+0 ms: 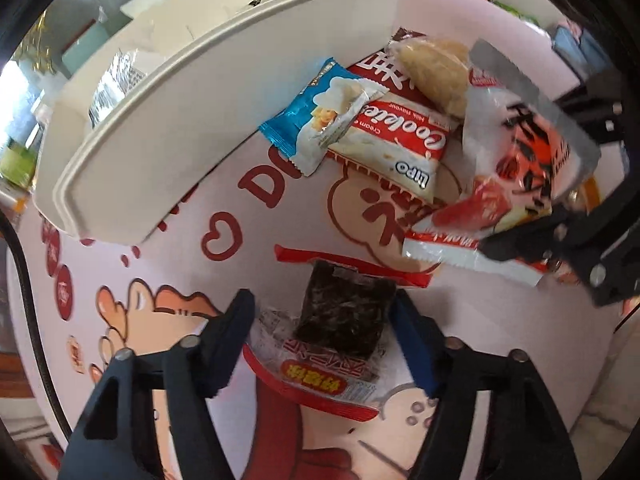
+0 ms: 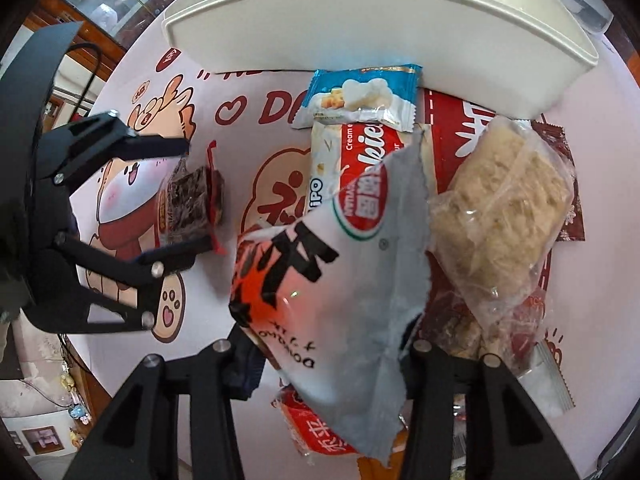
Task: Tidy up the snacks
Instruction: 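Grasp the dark seaweed pack with the left gripper while the right grasps the red-white bag, then carry the seaweed pack and red-white bag into the white tray, open both grippers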
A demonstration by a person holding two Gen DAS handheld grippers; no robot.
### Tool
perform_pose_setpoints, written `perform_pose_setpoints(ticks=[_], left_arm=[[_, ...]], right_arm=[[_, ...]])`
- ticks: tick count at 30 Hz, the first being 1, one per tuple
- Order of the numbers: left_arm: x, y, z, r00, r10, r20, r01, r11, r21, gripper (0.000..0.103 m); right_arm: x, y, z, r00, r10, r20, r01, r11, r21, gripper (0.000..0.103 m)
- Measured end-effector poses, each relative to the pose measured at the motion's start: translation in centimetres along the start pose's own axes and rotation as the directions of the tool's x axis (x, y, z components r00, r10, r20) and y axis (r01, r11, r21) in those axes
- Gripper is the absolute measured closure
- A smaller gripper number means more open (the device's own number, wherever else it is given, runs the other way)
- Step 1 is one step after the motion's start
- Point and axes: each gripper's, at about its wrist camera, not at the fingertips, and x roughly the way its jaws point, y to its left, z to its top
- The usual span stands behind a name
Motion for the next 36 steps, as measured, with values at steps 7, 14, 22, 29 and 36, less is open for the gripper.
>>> perform_pose_setpoints(ticks=[7,14,22,29,36], left_arm=[[-0.6,0.1,0.1,1.000,-0.007,0.000,0.007,0.997,-0.073,0.058],[-1.8,0.7,-0.8,1.000,-0.022,-0.015,0.018,0.976,-0.216,0.059],[-5.8,0.6,-2.4,0.999,-0.004,0.035,0.016,0.942,-0.336,0.059],[-8.6,1.1,-1.4,0.996,0.067,0.064,-0.039,0.931,-0.362,0.059],[-13.0,2.4,1.6,0.976,0.171,0.137,-0.109,0.921,-0.374,0.058]], right_arm=[[-0.7,-1.1,0.1,1.000,0.015,0.008,-0.015,1.000,0.001,0.058],[-2.1,-0.8,0.1,0.999,0.013,0.043,-0.013,1.000,0.000,0.059],[-4.2,0.1,0.1,0.997,0.009,0.082,-0.007,1.000,-0.022,0.059],[-6.7,0.6,0.2,0.993,-0.004,0.122,0.008,0.999,-0.033,0.059],[-12.2,0.7,2.4,0.971,-0.056,0.231,0.067,0.997,-0.039,0.058]])
